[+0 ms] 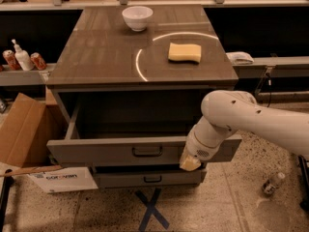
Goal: Close top drawer
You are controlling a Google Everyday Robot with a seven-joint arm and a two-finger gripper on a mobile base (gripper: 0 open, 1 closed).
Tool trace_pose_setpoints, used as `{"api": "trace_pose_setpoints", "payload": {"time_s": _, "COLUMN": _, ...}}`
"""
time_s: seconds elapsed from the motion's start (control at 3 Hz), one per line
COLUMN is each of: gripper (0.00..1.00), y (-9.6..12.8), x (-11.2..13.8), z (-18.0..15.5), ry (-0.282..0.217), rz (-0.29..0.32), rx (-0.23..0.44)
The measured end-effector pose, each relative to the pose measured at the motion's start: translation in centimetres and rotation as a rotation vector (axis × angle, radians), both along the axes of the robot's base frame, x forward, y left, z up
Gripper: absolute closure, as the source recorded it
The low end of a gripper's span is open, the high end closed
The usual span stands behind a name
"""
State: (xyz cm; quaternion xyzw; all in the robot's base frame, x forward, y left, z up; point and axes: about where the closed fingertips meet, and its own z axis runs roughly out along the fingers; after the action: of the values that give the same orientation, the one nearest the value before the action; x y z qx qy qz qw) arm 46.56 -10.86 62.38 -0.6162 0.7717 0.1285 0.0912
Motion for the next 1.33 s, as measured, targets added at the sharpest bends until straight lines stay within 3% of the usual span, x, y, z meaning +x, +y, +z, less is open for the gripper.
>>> {"api": "trace_pose_setpoints", "payload": {"time_s": 0.67, "gripper": 1.00, "y": -4.6, "x": 3.7, "z": -1.8, "ry": -0.106, "rz": -0.067, "rx": 0.007}}
{"api": "trace_pose_setpoints", "payload": {"time_s": 1.33, "gripper": 1.00, "y": -7.8, "x": 8.8, "z": -1.5, "ry": -0.237, "rz": -0.121, "rx": -0.029}}
